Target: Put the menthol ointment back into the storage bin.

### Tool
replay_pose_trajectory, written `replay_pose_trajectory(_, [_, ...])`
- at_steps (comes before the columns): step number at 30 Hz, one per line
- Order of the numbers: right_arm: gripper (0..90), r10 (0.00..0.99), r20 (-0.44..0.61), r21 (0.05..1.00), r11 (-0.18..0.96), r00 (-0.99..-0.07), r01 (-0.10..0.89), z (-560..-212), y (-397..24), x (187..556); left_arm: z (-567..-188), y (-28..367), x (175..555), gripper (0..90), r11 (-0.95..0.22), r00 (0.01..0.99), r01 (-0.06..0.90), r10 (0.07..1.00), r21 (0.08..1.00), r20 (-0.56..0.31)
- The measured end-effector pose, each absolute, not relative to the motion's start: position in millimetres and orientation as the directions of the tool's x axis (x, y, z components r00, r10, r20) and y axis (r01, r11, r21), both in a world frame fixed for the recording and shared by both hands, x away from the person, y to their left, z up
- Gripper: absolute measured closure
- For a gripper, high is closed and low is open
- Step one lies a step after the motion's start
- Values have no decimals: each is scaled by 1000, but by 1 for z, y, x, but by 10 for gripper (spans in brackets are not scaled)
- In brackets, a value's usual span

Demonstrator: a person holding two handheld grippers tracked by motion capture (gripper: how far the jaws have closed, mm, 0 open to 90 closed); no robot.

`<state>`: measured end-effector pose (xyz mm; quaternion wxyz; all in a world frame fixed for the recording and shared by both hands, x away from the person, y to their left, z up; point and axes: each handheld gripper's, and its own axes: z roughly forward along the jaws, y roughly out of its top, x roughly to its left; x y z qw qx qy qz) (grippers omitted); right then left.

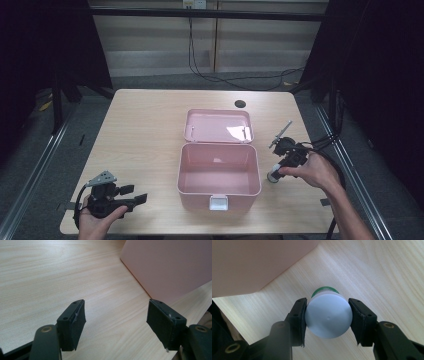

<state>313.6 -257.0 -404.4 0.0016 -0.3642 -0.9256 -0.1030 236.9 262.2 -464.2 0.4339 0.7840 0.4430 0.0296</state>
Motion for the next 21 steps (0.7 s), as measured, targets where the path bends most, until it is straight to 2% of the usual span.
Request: replay_pose_trajectory(21, [514, 673, 71, 305, 688, -737, 658, -378, -270, 298, -464, 262, 237, 306, -229, 600, 674, 724, 703, -340])
